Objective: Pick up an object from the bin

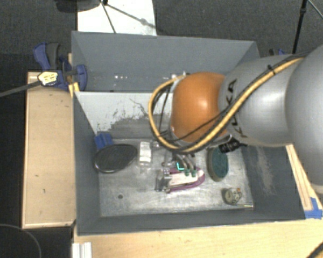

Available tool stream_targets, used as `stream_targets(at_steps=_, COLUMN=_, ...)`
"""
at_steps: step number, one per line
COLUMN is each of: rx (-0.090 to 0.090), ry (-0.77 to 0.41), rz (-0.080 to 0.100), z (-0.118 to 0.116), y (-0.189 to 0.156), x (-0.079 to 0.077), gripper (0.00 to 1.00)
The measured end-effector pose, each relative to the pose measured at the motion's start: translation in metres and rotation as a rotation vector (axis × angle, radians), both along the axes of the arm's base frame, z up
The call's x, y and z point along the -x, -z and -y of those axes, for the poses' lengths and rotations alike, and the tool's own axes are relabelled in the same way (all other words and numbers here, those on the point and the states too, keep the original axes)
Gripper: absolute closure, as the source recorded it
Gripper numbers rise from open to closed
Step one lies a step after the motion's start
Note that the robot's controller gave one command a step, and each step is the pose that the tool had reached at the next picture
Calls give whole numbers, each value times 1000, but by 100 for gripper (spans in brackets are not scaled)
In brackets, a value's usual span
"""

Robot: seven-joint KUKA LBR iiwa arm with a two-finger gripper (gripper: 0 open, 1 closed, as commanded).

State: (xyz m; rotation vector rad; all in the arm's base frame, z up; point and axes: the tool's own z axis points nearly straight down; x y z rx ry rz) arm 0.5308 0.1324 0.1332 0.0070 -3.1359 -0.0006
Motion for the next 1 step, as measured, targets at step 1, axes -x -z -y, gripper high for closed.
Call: stream_targets(at_steps=1, rx=-1, ry=-30, rz=14, z=79, y=53, x=-10, gripper=0)
